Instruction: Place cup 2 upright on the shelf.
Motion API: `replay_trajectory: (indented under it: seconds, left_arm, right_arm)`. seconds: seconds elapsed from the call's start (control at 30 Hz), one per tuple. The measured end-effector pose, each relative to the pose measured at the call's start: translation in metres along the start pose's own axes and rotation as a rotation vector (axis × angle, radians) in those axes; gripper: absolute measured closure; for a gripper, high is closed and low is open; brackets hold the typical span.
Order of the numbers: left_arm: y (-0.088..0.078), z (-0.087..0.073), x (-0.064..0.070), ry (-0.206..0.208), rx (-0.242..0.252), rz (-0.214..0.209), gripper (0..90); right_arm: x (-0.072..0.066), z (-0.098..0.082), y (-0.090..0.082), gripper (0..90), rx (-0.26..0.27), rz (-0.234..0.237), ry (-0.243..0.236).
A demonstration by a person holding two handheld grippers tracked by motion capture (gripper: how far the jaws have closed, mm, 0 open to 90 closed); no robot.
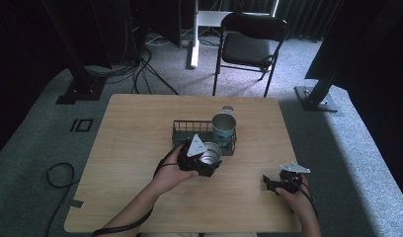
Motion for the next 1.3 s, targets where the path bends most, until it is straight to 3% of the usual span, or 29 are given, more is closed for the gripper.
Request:
replay_trajectory:
  seconds: [0.27, 0.47, 0.77, 1.1, 1.3]
  left_arm:
    - [-0.007, 0.009, -0.005, -0.001, 0.007, 0.028, 13.9]
    - [-0.012, 0.018, -0.012, -0.041, 0.040, 0.033, 13.9]
    - [-0.017, 0.035, -0.027, -0.066, 0.083, 0.100, 13.9]
    - [-0.012, 0.046, -0.043, -0.098, 0.108, 0.168, 13.9]
    - [-0.008, 0.054, -0.050, -0.128, 0.147, 0.203, 13.9]
  right_arm:
    - [0.000, 0.000, 0.000, 11.4, 0.002, -0.001, -0.002]
    - [0.000, 0.000, 0.000, 11.4, 0.000, 0.000, -0.002]
    - [0.000, 0.000, 0.000, 11.4, 0.001, 0.000, -0.001]
    - [0.000, 0.000, 0.000, 11.4, 0.001, 0.000, -0.001]
    - [0.000, 0.000, 0.000, 11.4, 0.000, 0.000, -0.001]
Point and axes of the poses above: each handheld gripper's, and its own axes: y roughly forward along the jaws, z roughly out of its top, x roughly to its right, the point moved 1 cm from there along y, roughly forward along the jaws, and after that the axes turned 14 degrees about -y, right-handed, at the moved point
